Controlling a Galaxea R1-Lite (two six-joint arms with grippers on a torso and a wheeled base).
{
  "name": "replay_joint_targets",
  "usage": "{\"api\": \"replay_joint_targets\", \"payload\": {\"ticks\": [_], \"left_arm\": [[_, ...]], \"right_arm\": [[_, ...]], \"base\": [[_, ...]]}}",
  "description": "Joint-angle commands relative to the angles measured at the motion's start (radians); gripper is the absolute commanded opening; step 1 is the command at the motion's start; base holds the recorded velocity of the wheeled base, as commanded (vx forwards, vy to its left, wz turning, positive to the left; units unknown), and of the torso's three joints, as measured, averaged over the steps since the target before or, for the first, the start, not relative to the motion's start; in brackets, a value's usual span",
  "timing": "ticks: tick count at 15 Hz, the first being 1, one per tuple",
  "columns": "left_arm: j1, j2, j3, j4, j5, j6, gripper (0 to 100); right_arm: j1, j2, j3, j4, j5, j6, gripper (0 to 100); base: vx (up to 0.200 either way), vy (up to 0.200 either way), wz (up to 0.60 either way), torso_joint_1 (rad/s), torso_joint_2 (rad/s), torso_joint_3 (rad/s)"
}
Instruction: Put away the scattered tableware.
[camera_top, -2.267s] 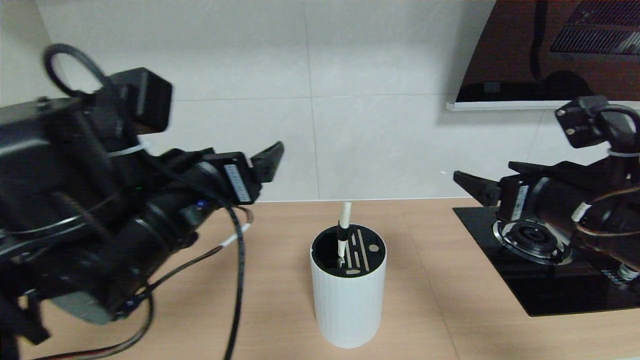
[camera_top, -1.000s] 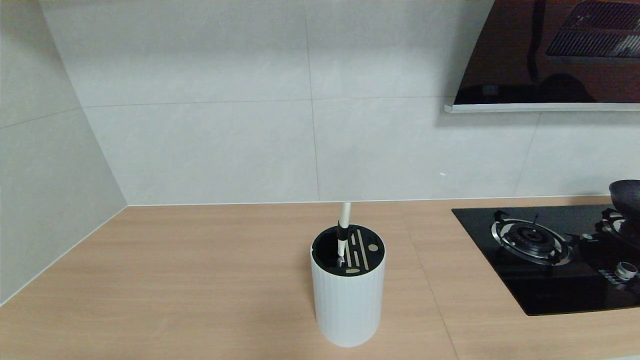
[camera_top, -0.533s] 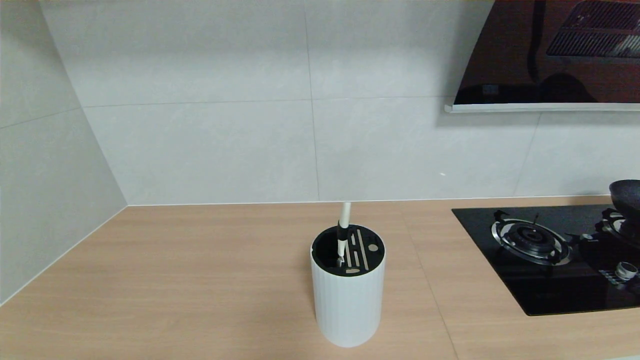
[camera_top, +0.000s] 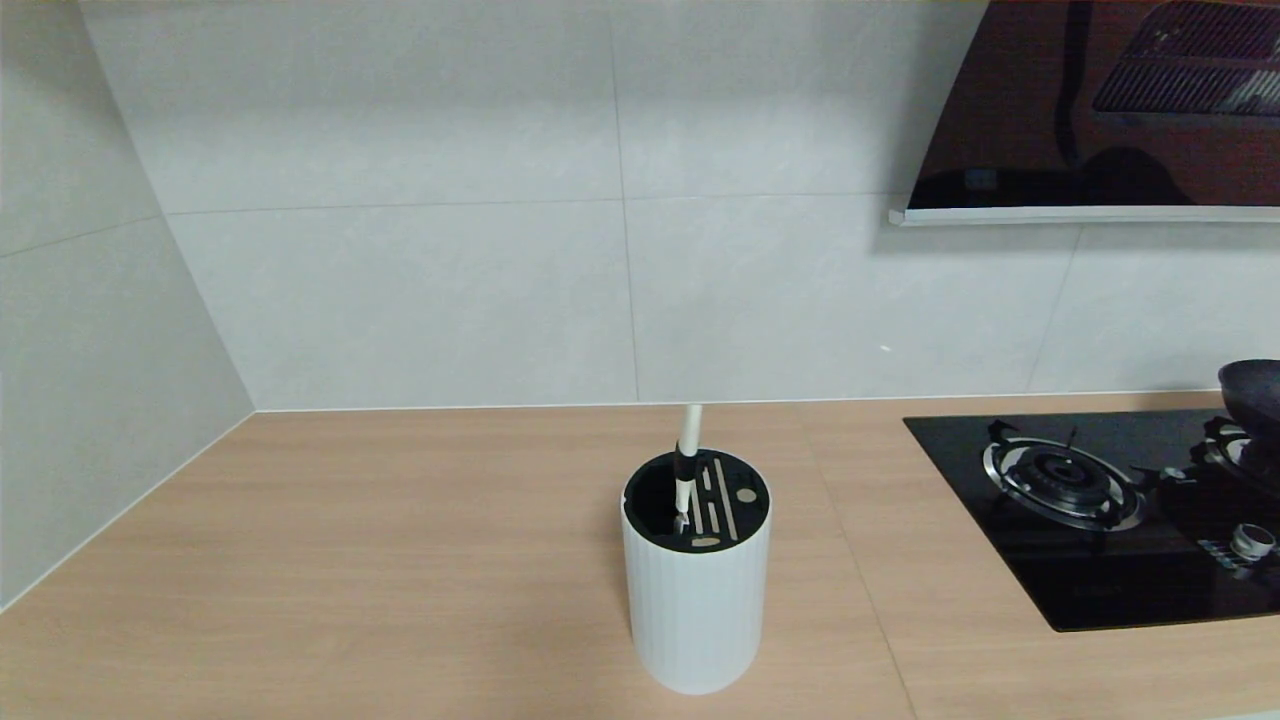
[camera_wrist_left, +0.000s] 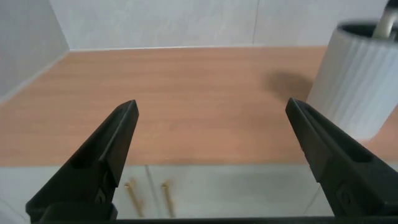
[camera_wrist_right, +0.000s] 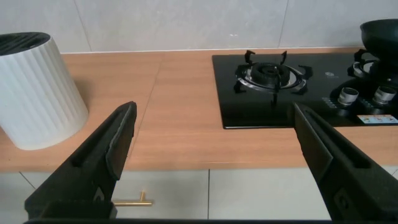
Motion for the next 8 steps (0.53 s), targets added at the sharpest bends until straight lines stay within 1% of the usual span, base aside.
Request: {"api": "replay_joint_targets", "payload": {"ticks": [1,2,3,8], "left_arm": [[-0.001,0.013,0.002,-0.001,-0.007,-0.071,100],[-0.001,0.013,0.002,-0.004,-0.005,-0.097,100],[0.002,-0.004,0.002,-0.006,-0.005,-0.091,100],[0.004,-0.005,0.002,-0.006,-0.004,-0.094,100]], "right_arm": [[0.0,0.002,0.0,0.002,0.0,0.0,100],[0.0,0.002,0.0,0.002,0.0,0.0,100],[0.0,0.002,0.0,0.002,0.0,0.0,100],[0.0,0.0,0.0,0.002,-0.001,0.004,100]], "base": [[0.0,0.0,0.0,0.0,0.0,0.0],[0.0,0.0,0.0,0.0,0.0,0.0],[0.0,0.0,0.0,0.0,0.0,0.0],[0.0,0.0,0.0,0.0,0.0,0.0]]}}
